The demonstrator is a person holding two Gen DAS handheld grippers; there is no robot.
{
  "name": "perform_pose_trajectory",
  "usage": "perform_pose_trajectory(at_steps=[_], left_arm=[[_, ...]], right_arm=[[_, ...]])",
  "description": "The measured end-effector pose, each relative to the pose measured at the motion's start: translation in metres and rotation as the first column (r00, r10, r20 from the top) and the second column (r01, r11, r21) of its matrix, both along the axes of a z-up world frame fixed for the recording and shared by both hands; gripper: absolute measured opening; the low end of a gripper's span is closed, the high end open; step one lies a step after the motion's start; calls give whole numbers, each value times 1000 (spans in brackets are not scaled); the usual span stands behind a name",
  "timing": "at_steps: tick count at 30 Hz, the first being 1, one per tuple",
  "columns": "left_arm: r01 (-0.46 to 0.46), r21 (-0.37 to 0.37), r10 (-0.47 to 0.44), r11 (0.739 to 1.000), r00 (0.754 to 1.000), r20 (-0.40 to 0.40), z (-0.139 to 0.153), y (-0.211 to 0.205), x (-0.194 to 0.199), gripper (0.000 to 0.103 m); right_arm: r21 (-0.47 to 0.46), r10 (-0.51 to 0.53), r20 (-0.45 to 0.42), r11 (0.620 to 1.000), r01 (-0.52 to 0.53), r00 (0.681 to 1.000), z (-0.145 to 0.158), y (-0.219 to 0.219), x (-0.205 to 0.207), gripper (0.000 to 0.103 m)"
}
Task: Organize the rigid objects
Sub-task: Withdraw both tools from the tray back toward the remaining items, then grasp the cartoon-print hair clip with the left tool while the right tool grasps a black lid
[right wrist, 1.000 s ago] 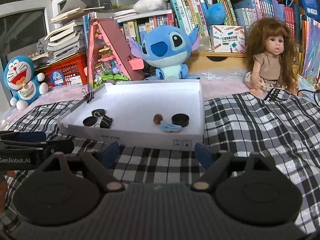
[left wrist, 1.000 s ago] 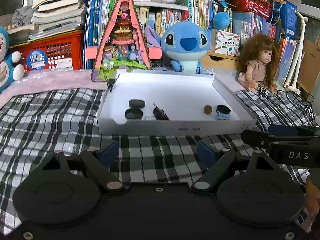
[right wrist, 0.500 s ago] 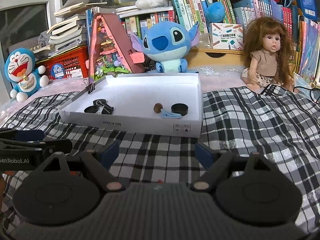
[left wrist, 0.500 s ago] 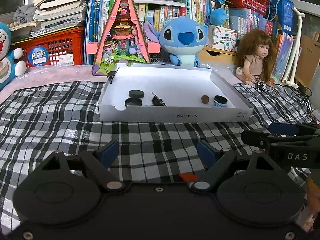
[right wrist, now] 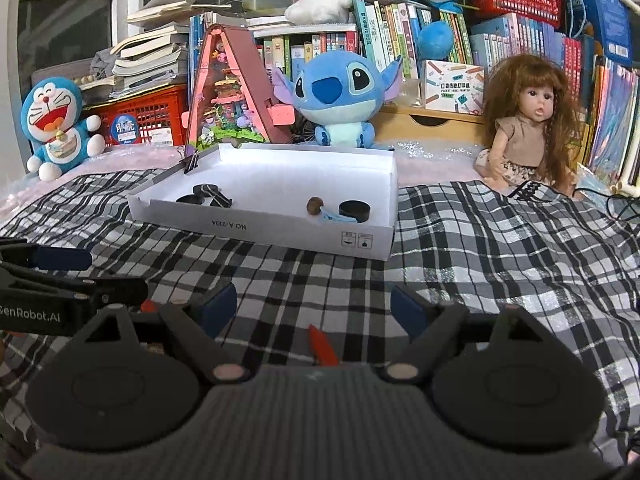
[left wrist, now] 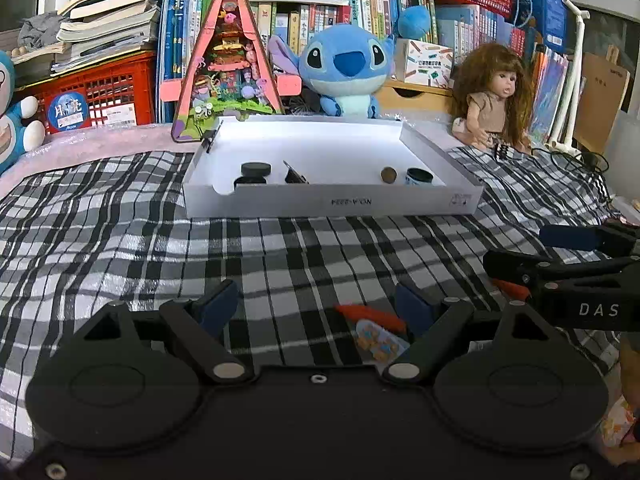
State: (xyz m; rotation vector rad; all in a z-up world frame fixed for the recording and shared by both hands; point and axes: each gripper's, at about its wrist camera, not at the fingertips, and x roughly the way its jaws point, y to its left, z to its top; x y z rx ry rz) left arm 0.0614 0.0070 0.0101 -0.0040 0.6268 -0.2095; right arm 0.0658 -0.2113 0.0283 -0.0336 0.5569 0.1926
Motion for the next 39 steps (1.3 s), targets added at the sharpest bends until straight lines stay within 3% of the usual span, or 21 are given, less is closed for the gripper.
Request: perform_pose_trajectory(at_steps=[27, 39], left_arm=[[65, 49, -65, 997, 998, -13, -23, -10, -24, 84], [107, 50, -108, 993, 994, 4, -24, -15, -23, 66]], right_arm=[[-50, -30, 12, 998, 31, 999, -23, -12, -34, 91], [-62, -64, 11, 996, 64, 998, -31, -19, -40, 90]])
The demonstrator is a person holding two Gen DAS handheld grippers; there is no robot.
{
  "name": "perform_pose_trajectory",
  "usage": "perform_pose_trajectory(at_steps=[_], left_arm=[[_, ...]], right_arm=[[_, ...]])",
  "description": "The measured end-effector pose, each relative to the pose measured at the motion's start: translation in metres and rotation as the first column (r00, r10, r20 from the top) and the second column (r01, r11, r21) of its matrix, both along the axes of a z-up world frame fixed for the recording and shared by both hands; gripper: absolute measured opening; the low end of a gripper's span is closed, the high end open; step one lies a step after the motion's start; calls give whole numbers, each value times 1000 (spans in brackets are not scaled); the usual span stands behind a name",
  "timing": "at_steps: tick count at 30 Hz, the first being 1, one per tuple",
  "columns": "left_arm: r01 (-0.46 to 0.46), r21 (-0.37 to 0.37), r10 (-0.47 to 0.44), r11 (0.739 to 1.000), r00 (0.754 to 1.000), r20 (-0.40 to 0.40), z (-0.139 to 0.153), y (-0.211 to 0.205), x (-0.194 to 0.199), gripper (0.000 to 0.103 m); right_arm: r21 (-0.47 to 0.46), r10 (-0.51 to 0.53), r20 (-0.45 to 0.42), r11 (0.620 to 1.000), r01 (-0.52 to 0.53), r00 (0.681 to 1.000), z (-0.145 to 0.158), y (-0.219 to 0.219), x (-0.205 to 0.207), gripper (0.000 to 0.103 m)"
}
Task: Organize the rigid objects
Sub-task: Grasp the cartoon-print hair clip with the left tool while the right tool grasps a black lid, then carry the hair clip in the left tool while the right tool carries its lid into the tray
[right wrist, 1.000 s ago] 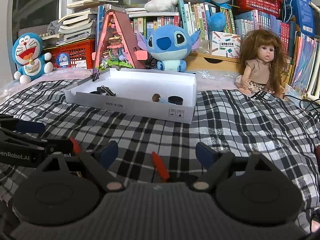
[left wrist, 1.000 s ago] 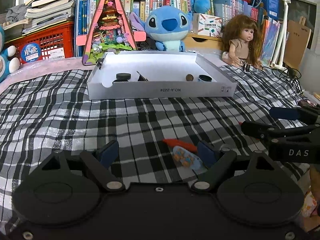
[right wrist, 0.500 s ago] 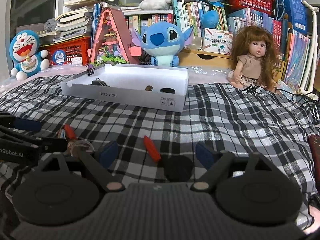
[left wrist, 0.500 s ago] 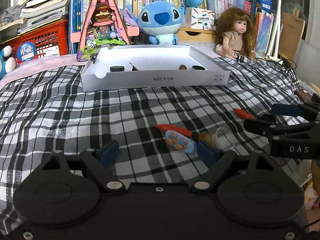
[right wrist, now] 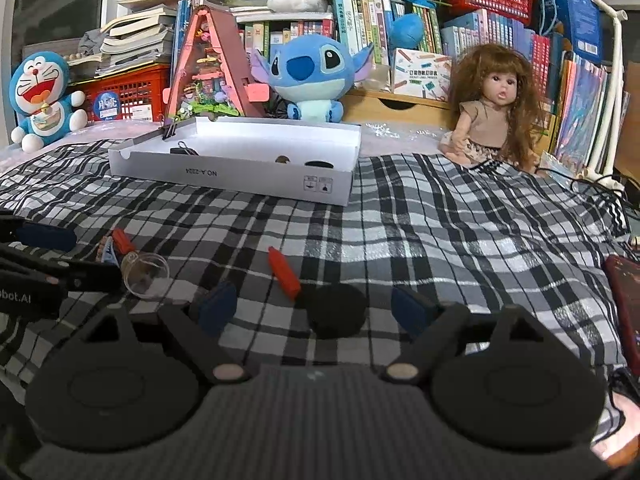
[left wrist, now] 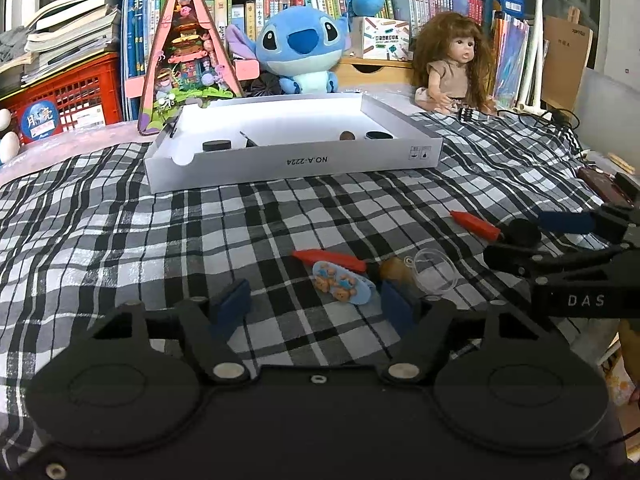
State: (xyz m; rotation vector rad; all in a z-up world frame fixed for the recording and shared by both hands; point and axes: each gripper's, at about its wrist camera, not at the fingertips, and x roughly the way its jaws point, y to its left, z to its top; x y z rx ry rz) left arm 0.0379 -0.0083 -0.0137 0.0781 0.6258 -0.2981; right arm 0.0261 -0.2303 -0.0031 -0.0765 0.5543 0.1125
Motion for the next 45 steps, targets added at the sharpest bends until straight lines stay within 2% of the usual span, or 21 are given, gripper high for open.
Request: perform_pose_trajectory(at_steps=[6, 8, 11, 17, 45], left_arm=[[-1, -18, 1, 1000, 1000, -1, 1, -2, 6, 56], [2, -20, -2, 1000, 1000, 2, 1, -3, 7, 48], [6, -28, -6, 1000, 1000, 5, 0, -4, 7, 36], [2, -28, -1, 1000, 1000, 10, 1, -5, 4, 35], [-61, -49, 62, 997, 998, 23, 22, 7, 19, 35]], right_arm=[[7, -5, -13, 1000, 5, 1000, -4, -2, -1, 80], [8, -1, -7, 1000, 1, 1000, -5, -2, -2, 76], [7, -2, 1, 1000, 2, 1000, -5, -2, -3, 64], [3, -28, 21, 1000, 28, 999, -5, -3, -5, 39], [29, -5, 42, 1000, 4, 999, 12, 7, 9, 37]])
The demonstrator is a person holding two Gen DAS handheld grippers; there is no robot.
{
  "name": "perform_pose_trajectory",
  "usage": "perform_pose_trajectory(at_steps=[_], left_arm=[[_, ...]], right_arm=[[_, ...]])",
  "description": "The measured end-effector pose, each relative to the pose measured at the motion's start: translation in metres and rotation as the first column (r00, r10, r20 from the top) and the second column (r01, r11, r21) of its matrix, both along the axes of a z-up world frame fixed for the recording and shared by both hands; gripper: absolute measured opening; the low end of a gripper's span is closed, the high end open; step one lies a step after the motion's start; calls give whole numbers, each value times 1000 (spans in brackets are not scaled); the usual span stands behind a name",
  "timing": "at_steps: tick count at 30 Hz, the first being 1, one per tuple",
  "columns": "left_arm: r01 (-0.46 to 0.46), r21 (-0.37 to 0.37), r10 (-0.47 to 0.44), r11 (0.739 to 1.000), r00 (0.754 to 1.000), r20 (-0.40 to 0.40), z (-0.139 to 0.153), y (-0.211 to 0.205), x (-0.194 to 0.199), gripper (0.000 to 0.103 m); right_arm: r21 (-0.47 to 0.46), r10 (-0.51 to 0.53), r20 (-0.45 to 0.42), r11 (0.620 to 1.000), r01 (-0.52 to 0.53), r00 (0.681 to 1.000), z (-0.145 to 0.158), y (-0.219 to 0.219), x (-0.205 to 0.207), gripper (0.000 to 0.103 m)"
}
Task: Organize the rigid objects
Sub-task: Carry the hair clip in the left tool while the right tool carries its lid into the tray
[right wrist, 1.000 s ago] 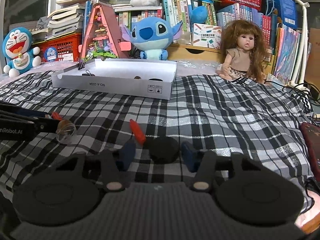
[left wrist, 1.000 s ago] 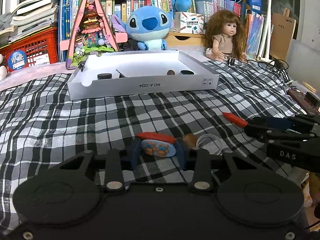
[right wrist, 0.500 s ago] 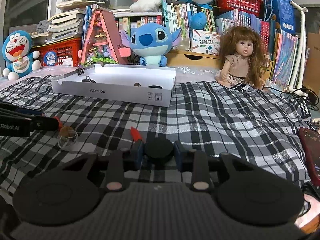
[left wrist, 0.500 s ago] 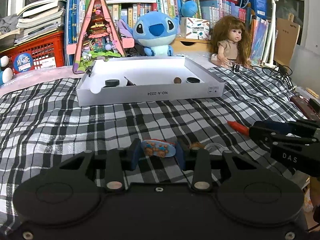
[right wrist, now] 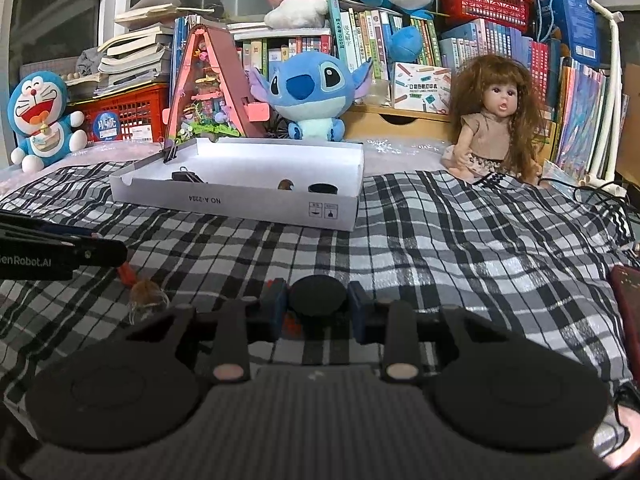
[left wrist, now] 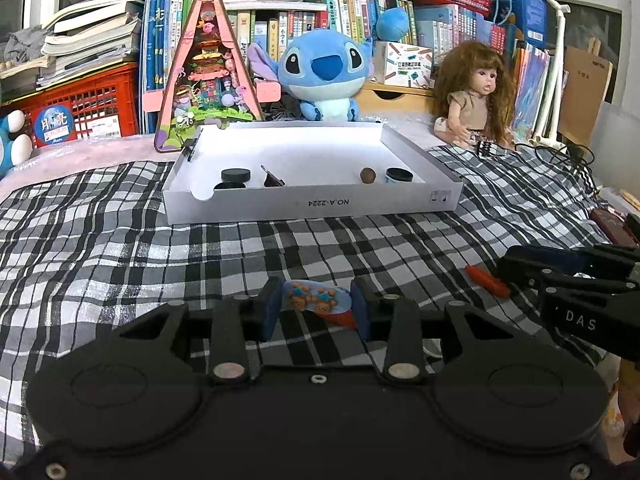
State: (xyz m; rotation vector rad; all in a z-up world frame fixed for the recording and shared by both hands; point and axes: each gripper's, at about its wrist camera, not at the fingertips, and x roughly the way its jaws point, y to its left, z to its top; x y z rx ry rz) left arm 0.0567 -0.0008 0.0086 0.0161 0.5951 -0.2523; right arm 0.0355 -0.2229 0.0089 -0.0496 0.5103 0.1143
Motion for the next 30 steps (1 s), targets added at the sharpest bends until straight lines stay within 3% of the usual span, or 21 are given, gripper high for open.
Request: perform_pose_trajectory(at_steps=[30], left_arm=[[-75, -40, 76, 996, 997, 19, 32, 11, 62, 35]], right_arm=[[108, -10, -67, 994, 17, 998, 25, -1, 67, 37]])
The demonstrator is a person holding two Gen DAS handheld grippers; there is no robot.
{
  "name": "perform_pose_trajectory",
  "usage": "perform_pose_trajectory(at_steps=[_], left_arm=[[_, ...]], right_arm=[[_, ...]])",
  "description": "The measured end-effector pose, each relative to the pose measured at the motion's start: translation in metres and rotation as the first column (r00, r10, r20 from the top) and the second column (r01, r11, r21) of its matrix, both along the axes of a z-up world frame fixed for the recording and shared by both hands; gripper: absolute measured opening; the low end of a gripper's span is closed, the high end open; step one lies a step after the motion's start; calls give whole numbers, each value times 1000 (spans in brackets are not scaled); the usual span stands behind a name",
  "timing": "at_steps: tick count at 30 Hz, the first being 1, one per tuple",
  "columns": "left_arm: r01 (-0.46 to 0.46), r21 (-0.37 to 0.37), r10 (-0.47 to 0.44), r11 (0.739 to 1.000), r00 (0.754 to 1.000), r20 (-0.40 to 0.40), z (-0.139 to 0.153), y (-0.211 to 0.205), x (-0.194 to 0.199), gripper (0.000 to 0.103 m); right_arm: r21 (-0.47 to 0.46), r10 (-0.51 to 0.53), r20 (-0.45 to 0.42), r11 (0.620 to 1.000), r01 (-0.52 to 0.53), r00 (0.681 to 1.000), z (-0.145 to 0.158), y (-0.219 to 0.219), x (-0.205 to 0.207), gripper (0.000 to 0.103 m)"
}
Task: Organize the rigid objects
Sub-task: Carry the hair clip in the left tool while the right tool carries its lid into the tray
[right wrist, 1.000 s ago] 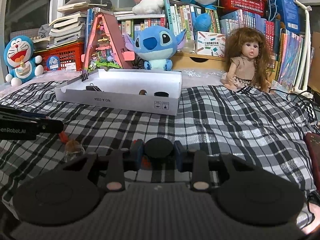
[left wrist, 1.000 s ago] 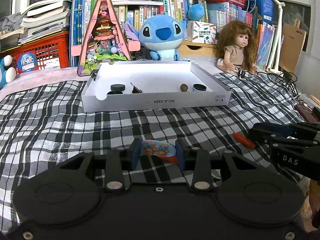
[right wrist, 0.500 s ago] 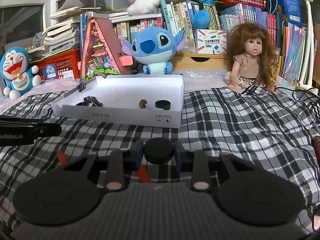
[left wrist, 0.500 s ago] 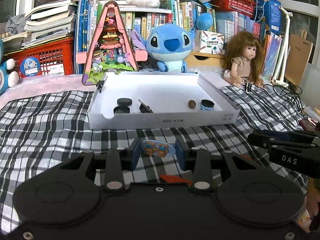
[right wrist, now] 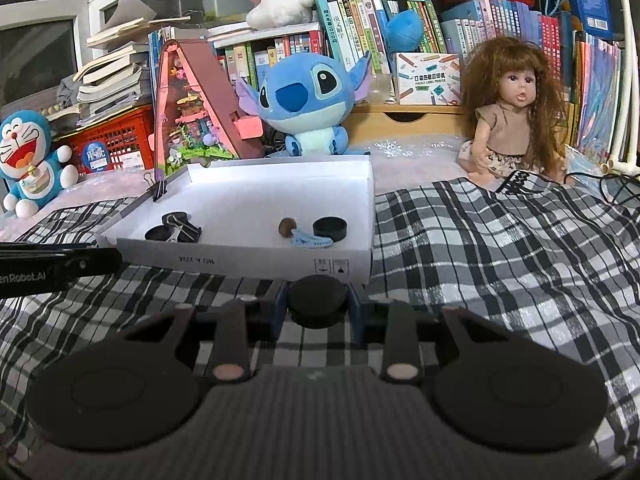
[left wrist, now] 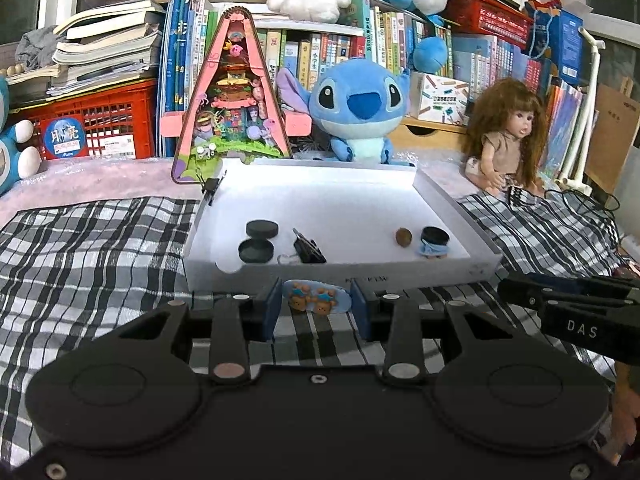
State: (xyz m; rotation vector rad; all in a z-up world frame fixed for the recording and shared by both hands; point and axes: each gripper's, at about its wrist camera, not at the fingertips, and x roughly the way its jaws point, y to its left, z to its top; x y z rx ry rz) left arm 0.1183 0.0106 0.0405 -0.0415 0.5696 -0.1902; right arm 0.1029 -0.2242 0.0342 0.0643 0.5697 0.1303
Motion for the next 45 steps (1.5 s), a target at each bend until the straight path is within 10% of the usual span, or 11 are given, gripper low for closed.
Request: perform_pose_trajectory(at_steps=[45], left_arm=[[-163, 28, 165, 986, 964, -208, -19, 0, 201, 35]], right_arm=[[105, 35, -244, 994, -9, 969, -4, -10, 198, 37]])
